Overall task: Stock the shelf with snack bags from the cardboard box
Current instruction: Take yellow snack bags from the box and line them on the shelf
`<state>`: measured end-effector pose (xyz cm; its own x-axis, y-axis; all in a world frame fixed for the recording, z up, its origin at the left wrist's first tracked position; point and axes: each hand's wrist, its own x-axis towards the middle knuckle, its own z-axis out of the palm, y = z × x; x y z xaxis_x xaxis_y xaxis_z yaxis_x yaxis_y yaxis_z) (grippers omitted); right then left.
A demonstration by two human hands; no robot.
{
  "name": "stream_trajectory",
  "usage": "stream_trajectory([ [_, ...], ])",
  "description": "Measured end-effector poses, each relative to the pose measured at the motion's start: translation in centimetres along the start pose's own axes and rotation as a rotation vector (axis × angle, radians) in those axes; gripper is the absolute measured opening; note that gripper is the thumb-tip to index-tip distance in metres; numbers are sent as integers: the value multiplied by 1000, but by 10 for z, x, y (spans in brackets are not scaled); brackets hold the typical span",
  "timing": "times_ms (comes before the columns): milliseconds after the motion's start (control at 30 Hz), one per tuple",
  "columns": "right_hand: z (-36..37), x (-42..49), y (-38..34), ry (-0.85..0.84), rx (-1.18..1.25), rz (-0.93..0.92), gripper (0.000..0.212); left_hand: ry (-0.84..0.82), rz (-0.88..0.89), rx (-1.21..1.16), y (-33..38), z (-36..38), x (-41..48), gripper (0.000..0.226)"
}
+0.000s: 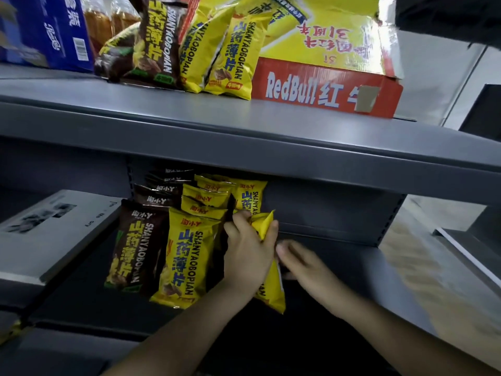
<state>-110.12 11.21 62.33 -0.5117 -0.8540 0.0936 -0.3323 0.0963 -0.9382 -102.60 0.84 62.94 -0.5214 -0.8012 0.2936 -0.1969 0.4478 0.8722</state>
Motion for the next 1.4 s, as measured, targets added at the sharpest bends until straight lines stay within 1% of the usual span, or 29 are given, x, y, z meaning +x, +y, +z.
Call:
stream_trajectory([
  [33,-2,-6,3,-67,-34,20,12,-1,-19,22,-1,5,4,54],
  [100,-1,-8,10,-142,-133,53,29,13,-24,82,-1,14,12,59],
  [167,5,-1,14,-103,-166,65,38,41,-7,148,3,19,19,63],
  [200,9,4,16,-54,-157,68,37,47,-4,174,5,21,22,66],
  [267,17,18,18,34,-147,71,27,37,3,221,6,24,25,74],
  [367,26,36,22,107,-76,105,9,-40,16,276,-3,25,24,83],
  [467,29,52,27,187,-40,100,6,-135,-20,268,-20,24,16,86],
  [500,30,57,29,206,-21,100,8,-154,-27,248,-26,23,13,86],
  [633,37,74,38,274,90,154,35,-170,13,251,-48,21,6,89],
  [733,40,84,45,312,78,127,42,-169,59,308,-58,21,10,96],
  [800,41,90,48,353,24,127,44,-187,87,369,-63,23,12,99],
  [867,40,94,47,427,-156,109,47,-181,96,460,-68,26,13,96],
  [933,35,95,44,493,-388,-41,60,-170,83,516,-73,30,14,94],
  [967,30,96,42,470,-493,-127,71,-176,79,531,-75,32,14,96],
  [1000,25,96,39,405,-580,-175,81,-187,79,545,-76,35,14,100],
  [1067,16,99,34,232,-632,-139,96,-188,69,562,-80,40,16,107],
  [1133,14,104,33,123,-580,-81,103,-155,48,567,-84,46,20,106],
  [1167,15,107,33,111,-567,-74,105,-137,37,567,-85,48,22,104],
  [1267,23,114,36,146,-551,-73,107,-113,-12,540,-88,55,28,100],
  [1400,28,121,39,173,-575,-75,107,-91,-58,483,-83,59,38,91],
])
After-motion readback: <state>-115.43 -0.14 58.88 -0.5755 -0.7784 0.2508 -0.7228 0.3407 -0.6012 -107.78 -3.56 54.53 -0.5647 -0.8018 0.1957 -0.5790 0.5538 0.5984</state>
